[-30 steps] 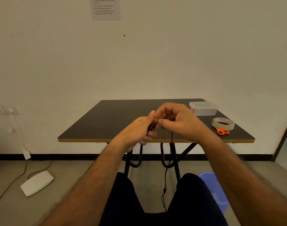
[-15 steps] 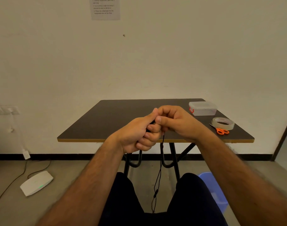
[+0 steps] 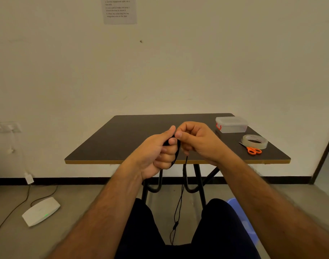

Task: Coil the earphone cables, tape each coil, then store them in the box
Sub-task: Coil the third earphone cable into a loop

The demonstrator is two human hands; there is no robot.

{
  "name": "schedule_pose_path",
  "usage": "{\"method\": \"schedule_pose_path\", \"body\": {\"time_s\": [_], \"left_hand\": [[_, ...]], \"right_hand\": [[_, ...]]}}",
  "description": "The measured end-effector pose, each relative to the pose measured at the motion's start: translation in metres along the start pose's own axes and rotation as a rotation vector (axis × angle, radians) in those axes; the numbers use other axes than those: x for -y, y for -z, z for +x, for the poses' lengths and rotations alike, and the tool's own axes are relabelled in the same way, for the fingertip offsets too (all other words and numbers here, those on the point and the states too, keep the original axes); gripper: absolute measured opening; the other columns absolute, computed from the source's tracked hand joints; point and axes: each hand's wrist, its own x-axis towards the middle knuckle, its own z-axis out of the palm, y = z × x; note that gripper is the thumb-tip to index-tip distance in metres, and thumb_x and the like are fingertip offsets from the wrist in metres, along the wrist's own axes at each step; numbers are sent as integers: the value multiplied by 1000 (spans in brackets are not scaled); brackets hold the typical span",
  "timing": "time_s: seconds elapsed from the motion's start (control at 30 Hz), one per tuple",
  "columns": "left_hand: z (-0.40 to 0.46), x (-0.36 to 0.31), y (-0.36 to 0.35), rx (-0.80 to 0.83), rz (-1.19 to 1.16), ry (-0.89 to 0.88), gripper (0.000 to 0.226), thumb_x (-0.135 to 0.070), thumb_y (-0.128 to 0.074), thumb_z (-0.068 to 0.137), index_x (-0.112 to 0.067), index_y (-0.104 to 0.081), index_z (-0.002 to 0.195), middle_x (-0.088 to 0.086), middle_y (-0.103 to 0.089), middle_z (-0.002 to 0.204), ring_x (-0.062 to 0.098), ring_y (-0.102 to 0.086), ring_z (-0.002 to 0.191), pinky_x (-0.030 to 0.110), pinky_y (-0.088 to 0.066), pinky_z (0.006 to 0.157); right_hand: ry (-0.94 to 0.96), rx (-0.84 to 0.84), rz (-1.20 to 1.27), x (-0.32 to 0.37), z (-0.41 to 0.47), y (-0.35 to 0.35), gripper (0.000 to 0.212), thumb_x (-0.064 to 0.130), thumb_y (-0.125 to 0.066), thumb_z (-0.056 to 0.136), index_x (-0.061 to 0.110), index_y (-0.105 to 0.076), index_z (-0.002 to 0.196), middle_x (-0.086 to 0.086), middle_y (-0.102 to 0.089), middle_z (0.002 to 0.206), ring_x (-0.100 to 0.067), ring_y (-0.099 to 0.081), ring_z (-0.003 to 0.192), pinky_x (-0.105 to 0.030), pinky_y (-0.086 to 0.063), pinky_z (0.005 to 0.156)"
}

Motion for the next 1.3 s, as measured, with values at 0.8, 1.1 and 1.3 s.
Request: {"method": "schedule_pose_path", "body": {"time_s": [0.8, 1.1, 1.3], "left_hand": [[16, -9, -18, -175, -111, -574, 30, -26, -32, 107, -13, -54, 92, -1, -64, 68, 16, -66, 64, 26, -54, 58], [30, 1, -7, -457, 379, -782, 27, -24, -32, 108, -18, -54, 93, 0, -70, 74, 19, -72, 74, 27, -56, 64], [32, 12, 1, -551, 731, -617, 29, -31, -36, 106, -23, -56, 86, -2, -69, 71, 10, -66, 61, 31, -55, 62]], "right_hand": [[-273, 8, 60, -12, -28, -35, 22, 15, -44, 104, 8, -65, 106, -10, -70, 87, -27, -70, 80, -42, -60, 69], [-439, 323, 19, 15, -32, -31, 33, 21, -53, 101, 15, -52, 133, -15, -73, 102, -21, -70, 68, -30, -59, 65], [-346, 259, -383, 34, -26, -15, 14, 18, -60, 97, 6, -67, 100, -3, -67, 68, -13, -54, 52, -24, -48, 55]]}}
